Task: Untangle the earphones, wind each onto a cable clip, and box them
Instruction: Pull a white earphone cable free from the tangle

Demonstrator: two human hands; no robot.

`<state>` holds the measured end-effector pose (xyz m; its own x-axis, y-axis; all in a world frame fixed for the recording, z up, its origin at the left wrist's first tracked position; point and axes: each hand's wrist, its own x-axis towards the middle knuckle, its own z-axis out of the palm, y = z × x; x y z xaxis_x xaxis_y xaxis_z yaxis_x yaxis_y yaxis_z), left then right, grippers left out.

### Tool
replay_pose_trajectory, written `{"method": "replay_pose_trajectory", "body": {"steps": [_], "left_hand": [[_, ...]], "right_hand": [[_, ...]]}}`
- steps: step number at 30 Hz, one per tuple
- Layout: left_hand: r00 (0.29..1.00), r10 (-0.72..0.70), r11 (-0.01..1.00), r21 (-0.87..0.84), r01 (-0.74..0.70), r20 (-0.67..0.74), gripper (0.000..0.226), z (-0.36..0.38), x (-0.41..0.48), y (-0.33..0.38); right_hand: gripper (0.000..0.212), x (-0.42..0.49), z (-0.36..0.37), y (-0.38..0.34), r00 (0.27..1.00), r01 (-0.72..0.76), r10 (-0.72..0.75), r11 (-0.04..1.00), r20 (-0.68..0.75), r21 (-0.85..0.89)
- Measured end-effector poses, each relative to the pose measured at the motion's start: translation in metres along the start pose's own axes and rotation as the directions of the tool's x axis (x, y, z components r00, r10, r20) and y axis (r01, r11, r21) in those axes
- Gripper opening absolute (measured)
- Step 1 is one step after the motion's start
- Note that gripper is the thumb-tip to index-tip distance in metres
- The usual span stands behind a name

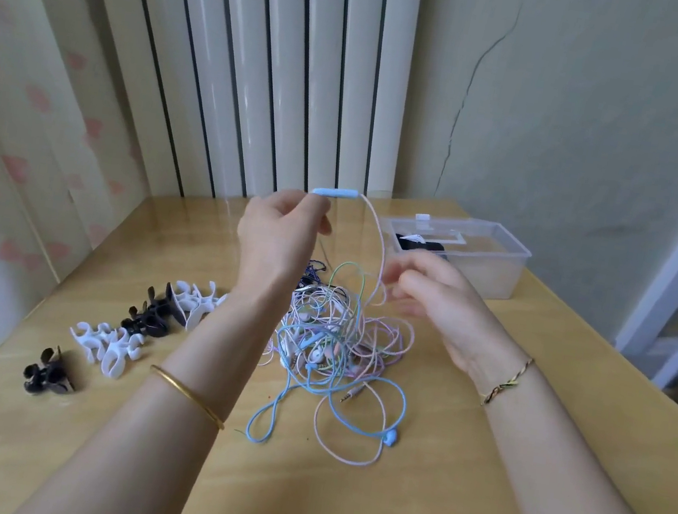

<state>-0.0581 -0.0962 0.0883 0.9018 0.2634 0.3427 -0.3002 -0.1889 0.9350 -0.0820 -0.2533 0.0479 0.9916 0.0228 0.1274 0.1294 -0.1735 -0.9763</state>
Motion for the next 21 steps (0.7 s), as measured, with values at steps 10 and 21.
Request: {"method": "replay_pose_trajectory", "body": {"steps": [10, 21], "left_hand": [[0.960, 0.144, 0.976, 0.126, -0.178, 0.241, 0.017, -0.003, 0.004, -0.007], [0.899, -0.367, 0.844, -0.322, 0.429, 0.237, 0.027, -0.016, 0.030, -0.029]], "right_hand": [[0.020, 0.012, -0.009, -0.024, 0.940, 0.281, -0.183, 0.895, -0.289, 0.347], [0.023, 0.016, -0.020, 0.012, 0.900, 0.030, -0.036, 0.999, -0.435, -0.020]]}}
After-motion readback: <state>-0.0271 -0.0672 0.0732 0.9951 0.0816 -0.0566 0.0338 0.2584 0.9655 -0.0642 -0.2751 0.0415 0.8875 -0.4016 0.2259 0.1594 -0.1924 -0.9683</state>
